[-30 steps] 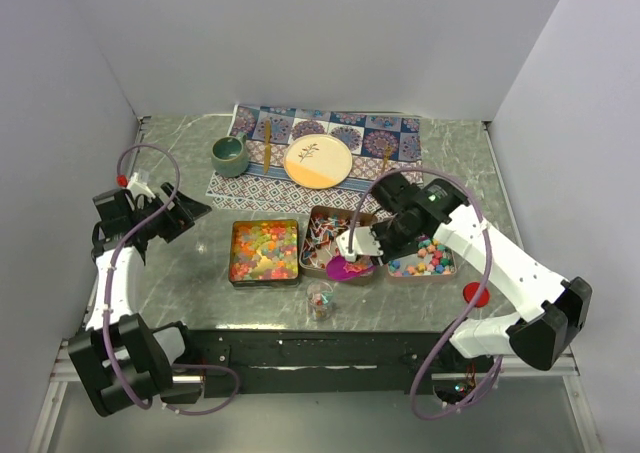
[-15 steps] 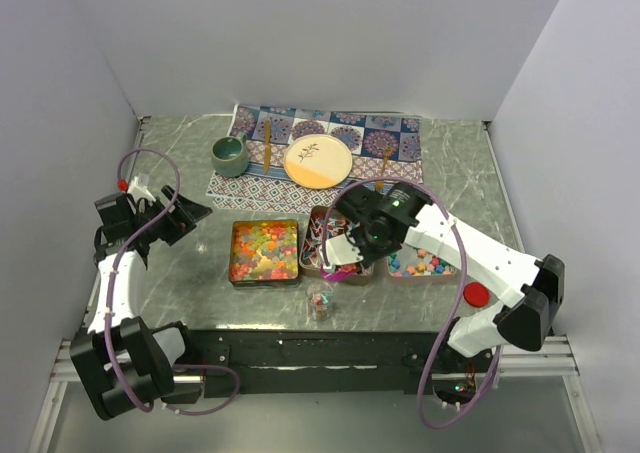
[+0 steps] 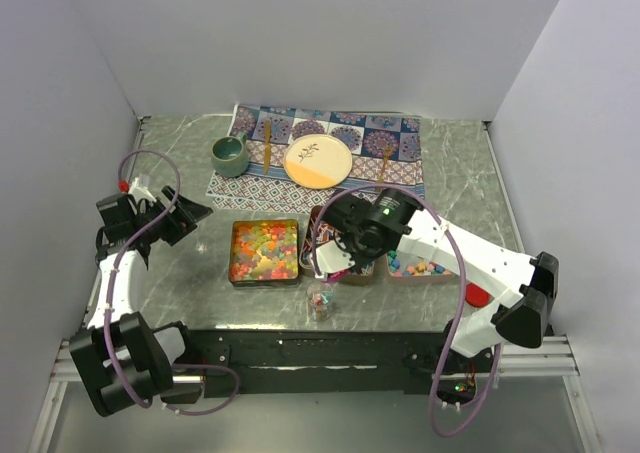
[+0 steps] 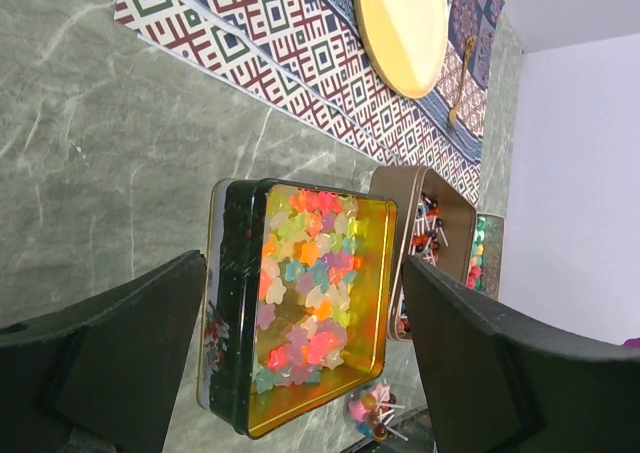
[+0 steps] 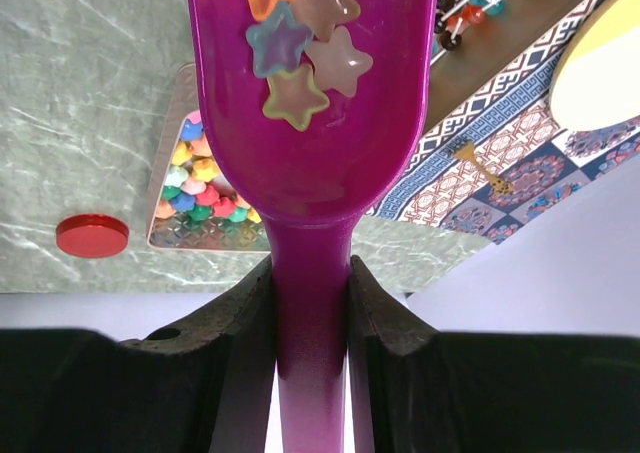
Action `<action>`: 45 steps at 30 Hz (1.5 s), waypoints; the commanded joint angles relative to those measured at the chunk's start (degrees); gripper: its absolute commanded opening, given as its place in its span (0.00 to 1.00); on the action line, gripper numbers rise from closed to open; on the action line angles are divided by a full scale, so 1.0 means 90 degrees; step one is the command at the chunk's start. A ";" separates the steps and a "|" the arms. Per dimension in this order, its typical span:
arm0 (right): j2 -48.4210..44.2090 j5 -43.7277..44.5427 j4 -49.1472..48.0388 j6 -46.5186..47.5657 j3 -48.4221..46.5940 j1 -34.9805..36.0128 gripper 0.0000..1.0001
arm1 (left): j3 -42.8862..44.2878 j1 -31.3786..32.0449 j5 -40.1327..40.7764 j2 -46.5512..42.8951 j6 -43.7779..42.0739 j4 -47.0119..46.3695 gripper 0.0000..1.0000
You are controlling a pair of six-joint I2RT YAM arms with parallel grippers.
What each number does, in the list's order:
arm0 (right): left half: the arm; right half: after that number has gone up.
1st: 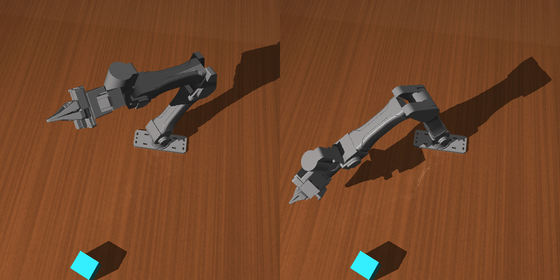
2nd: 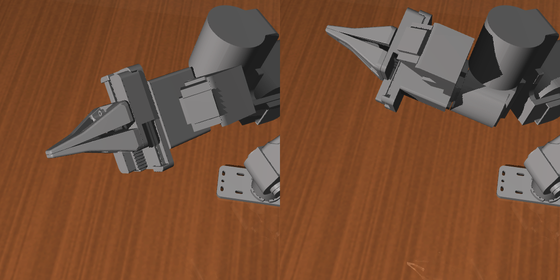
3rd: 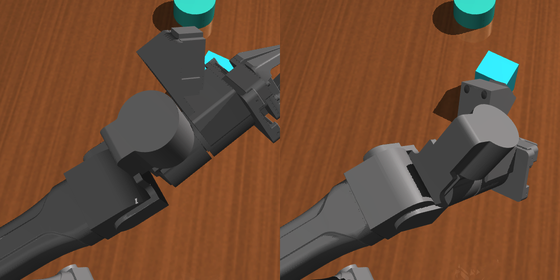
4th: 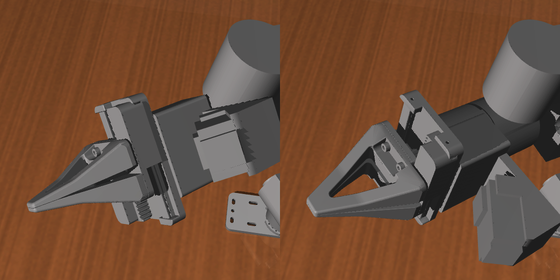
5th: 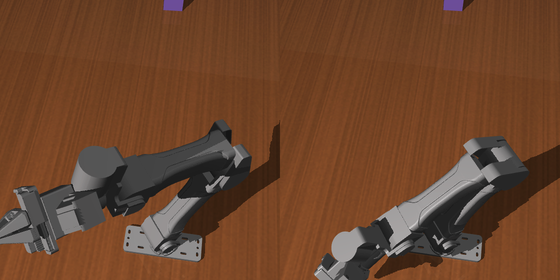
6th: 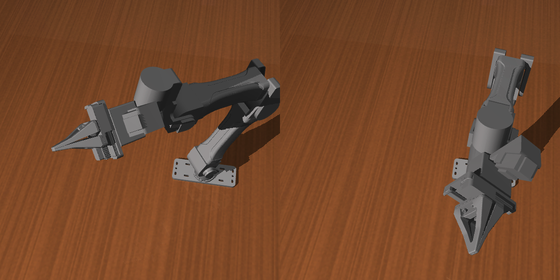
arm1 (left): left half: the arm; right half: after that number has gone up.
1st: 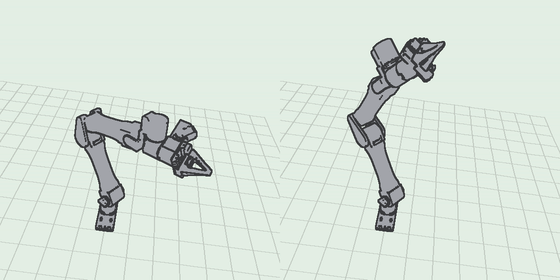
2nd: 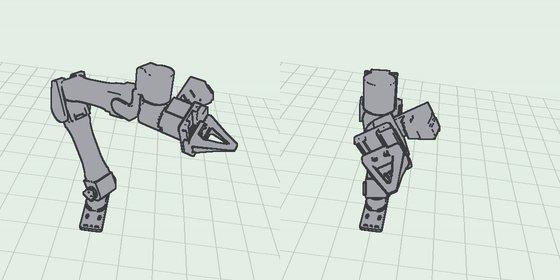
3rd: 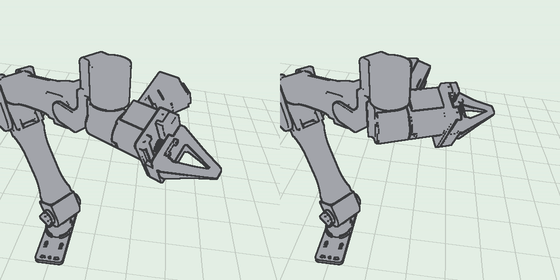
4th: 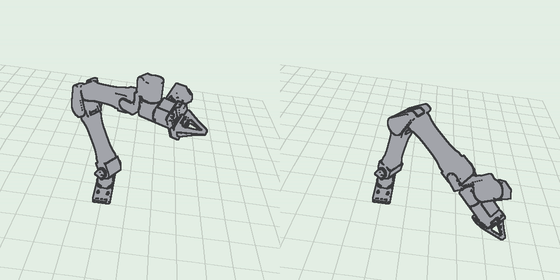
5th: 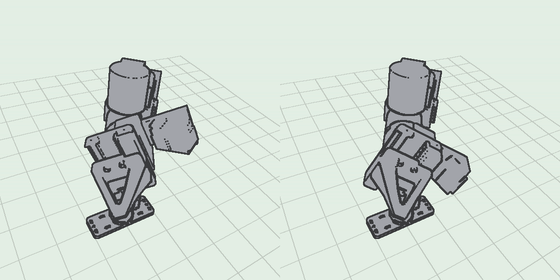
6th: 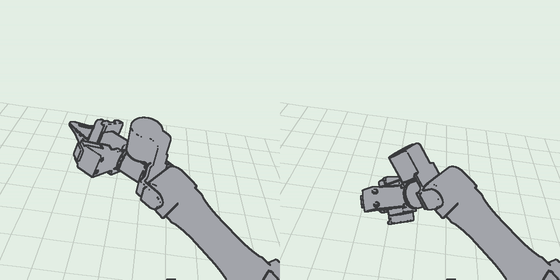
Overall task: Pack the candies
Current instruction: Place the fake candies in the packing bottle.
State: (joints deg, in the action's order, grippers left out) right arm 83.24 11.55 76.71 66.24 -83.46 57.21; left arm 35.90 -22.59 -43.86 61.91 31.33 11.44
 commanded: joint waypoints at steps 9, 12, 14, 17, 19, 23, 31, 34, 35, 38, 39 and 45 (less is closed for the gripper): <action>-0.0441 0.1089 0.0627 0.0208 0.0211 0.0606 0.00 | 0.0298 -0.0019 -0.0264 0.0280 0.0249 -0.0363 0.85; -0.0441 0.1313 0.0627 0.0306 0.0230 0.0674 0.00 | 0.0279 -0.0029 -0.0254 0.0240 0.0337 -0.0422 0.85; -0.0441 0.1402 0.0637 0.0355 0.0240 0.0723 0.00 | 0.0279 -0.0029 -0.0283 0.0211 0.0386 -0.0451 0.85; -0.0479 0.1500 0.0637 0.0404 0.0269 0.0782 0.00 | 0.0366 -0.0029 -0.0332 0.0201 0.0444 -0.0441 0.85; -0.0499 0.1558 0.0637 0.0423 0.0270 0.0802 0.00 | 0.0473 -0.0029 -0.0429 0.0240 0.0483 -0.0461 0.85; -0.0519 0.1627 0.0647 0.0443 0.0221 0.0840 0.00 | 0.0669 -0.0010 -0.0566 0.0328 0.0610 -0.0558 0.84; -0.0714 0.1695 0.0647 0.0599 0.0221 0.0928 0.00 | 0.0630 0.0029 -0.0634 0.0338 0.0708 -0.0764 0.81; -0.0588 0.1540 0.0647 0.0454 -0.0246 0.0696 0.00 | 0.0796 0.0224 -0.0839 0.0202 0.0659 -0.0880 0.69; -0.0384 0.1394 0.0647 0.0366 -0.0780 0.0568 0.00 | 0.0854 0.0321 -0.1024 0.0163 0.0611 -0.0939 0.55; 0.0317 0.0535 0.0647 -0.0219 -0.1922 -0.0163 0.00 | 0.1030 0.0907 -0.1405 0.0006 0.0407 -0.1174 0.01; 0.0524 0.0021 0.0647 -0.0414 -0.2179 -0.0407 0.00 | 0.1118 0.1208 -0.1445 -0.0081 0.0386 -0.1183 0.01; 0.1590 -0.1243 0.0423 -0.1383 -0.3216 -0.1200 0.00 | 0.0826 0.1757 -0.2206 -0.0111 0.1654 -0.2705 0.01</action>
State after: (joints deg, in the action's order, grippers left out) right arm 92.77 10.11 76.66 60.51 -108.40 48.45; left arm 43.20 -8.29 -56.90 61.82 38.96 -1.32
